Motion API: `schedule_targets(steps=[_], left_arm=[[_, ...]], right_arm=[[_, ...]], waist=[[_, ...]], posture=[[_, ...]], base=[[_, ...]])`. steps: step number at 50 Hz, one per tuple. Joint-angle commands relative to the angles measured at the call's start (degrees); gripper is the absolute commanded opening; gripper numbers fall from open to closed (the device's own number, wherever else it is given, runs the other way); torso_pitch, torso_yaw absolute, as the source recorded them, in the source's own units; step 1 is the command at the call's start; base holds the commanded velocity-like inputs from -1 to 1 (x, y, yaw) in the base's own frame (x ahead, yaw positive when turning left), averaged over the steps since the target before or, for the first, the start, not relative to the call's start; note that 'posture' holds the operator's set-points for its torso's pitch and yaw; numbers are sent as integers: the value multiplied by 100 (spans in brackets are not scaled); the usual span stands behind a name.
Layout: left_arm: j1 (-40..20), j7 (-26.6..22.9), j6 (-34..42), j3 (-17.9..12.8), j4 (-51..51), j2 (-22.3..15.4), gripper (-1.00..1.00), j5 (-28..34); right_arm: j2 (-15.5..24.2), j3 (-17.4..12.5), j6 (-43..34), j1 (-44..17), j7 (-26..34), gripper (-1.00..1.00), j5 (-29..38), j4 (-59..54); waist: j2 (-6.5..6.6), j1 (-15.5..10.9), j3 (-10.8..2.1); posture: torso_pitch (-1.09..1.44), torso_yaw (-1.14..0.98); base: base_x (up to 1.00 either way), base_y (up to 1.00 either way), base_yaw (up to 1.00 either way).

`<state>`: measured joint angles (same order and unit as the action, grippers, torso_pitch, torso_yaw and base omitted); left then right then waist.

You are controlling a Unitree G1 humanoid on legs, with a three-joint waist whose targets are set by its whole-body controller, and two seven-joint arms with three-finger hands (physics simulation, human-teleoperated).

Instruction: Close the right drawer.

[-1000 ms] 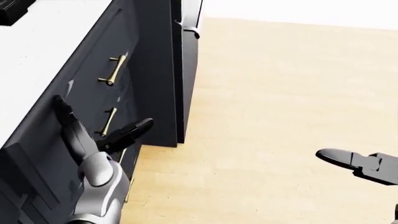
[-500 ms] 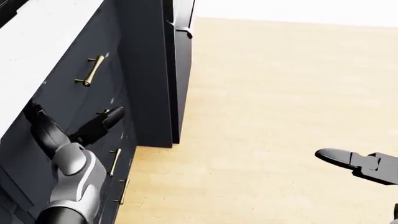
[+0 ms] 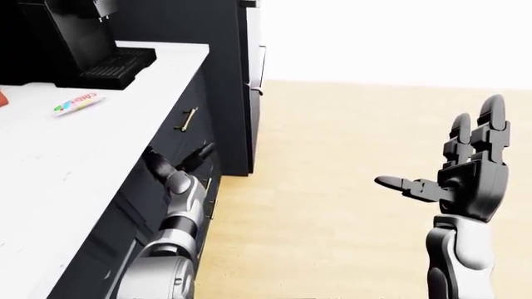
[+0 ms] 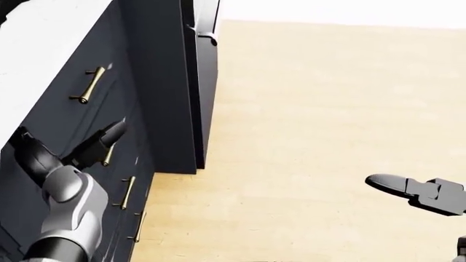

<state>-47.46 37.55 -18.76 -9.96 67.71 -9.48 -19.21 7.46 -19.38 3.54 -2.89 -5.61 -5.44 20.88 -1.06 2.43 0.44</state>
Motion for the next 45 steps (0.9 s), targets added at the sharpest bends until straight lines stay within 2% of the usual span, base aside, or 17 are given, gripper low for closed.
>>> schedule_targets(steps=[1, 11, 45], left_arm=[[-209, 236, -234, -221, -231, -349, 100, -131], [-230, 271, -220, -329, -205, -586, 100, -340], [-244, 299, -225, -419, -138, -835, 100, -547]], right_arm=[[61, -39, 153, -99, -7, 100, 8, 218], [67, -39, 145, -104, -7, 100, 10, 213], [56, -18, 162, -99, -2, 100, 28, 189]], waist=[[-13, -82, -133], [6, -69, -108], [27, -18, -103]], posture=[[0, 0], [0, 0], [0, 0]], base=[[0, 0, 0], [0, 0, 0], [0, 0, 0]])
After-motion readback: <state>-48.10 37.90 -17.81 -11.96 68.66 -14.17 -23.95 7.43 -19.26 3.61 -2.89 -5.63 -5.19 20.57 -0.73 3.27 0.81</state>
